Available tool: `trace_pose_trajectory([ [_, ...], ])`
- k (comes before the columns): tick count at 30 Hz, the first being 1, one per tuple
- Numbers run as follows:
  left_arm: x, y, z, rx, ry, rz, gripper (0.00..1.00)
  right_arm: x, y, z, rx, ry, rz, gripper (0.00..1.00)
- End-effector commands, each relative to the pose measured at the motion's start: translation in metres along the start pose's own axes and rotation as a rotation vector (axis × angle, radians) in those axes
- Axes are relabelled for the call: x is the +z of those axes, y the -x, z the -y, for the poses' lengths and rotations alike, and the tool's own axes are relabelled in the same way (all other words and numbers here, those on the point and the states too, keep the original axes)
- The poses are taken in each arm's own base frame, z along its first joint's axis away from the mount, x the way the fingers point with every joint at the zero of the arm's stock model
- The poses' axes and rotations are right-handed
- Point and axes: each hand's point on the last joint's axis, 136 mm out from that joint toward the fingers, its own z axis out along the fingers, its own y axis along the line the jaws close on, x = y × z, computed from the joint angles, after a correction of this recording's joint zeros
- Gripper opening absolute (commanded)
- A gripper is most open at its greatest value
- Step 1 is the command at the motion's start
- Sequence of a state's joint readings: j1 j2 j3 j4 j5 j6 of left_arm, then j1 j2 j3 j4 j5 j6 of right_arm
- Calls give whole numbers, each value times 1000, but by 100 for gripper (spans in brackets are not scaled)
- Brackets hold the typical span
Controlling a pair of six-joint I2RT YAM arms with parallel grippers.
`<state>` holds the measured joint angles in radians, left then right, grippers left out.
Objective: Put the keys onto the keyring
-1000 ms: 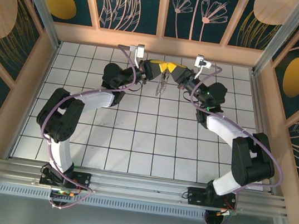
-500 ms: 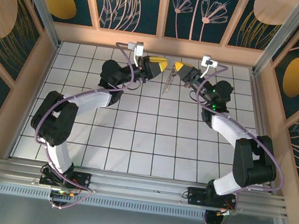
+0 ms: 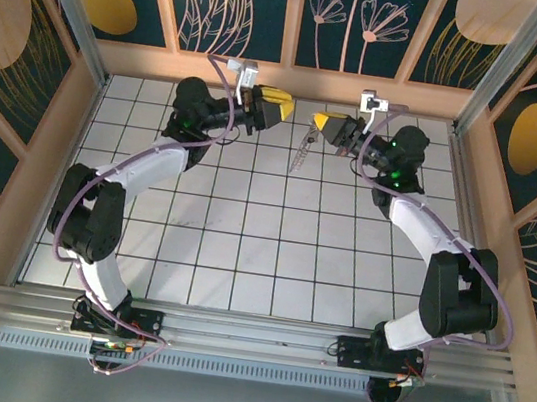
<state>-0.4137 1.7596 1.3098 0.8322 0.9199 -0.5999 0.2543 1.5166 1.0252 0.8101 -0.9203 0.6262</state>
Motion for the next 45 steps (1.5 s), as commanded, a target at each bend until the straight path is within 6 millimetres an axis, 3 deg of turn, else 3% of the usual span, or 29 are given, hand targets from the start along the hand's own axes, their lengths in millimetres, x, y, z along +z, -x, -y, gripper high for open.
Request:
trace_pose_trajectory([
  [1, 4, -17, 4, 26, -77, -108, 34, 2, 2, -18, -95, 84, -88, 0],
  [7, 5, -27, 5, 27, -116, -141, 35, 5, -3, -21, -110, 132, -144, 0],
  [36, 14, -36, 13, -24, -206, -134, 36, 19, -6, -22, -103, 154, -153, 0],
  [45, 17, -39, 18, -26, -224, -136, 27, 22, -9, -19, -95, 152, -156, 0],
])
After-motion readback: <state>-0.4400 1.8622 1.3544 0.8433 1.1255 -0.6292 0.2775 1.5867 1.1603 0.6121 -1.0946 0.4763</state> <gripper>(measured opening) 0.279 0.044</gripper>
